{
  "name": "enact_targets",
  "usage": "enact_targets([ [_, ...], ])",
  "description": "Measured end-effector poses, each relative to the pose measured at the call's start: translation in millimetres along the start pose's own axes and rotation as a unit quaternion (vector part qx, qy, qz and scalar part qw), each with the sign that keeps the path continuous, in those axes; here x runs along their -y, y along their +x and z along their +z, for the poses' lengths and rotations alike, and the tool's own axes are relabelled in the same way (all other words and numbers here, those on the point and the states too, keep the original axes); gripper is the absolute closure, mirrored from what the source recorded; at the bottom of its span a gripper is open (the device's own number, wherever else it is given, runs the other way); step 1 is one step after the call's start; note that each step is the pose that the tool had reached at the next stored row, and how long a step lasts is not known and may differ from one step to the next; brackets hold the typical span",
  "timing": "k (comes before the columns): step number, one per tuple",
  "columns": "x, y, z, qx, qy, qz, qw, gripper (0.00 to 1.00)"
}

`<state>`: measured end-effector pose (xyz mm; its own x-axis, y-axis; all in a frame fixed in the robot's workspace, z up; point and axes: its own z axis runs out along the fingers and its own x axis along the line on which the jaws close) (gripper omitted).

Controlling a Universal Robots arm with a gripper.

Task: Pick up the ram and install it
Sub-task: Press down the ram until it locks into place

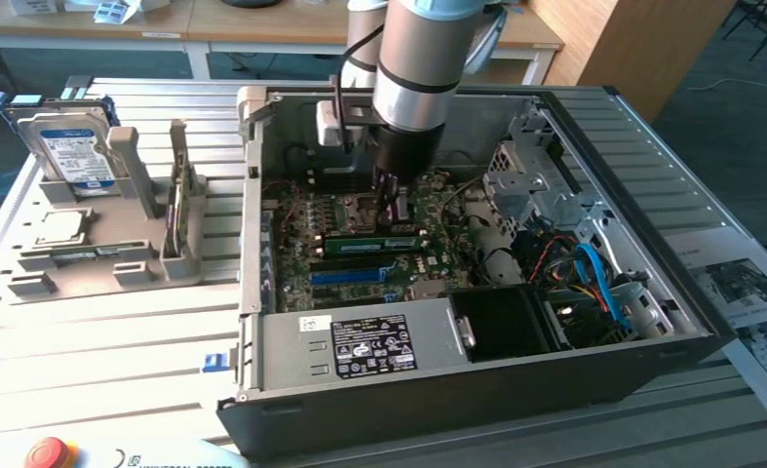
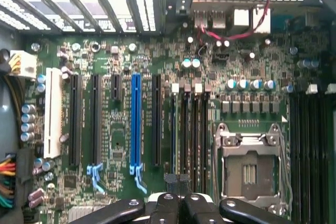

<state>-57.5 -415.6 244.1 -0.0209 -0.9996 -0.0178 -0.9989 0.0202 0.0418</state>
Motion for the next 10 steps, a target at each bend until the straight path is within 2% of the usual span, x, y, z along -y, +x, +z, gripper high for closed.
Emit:
enact_targets([
  [7, -13.0, 0.3, 0.6, -0.0001, 0.0, 0.0, 1.0, 0.89],
  [10, -14.1, 0.2, 0.7, -0.0001, 0.0, 0.0, 1.0, 0.89],
])
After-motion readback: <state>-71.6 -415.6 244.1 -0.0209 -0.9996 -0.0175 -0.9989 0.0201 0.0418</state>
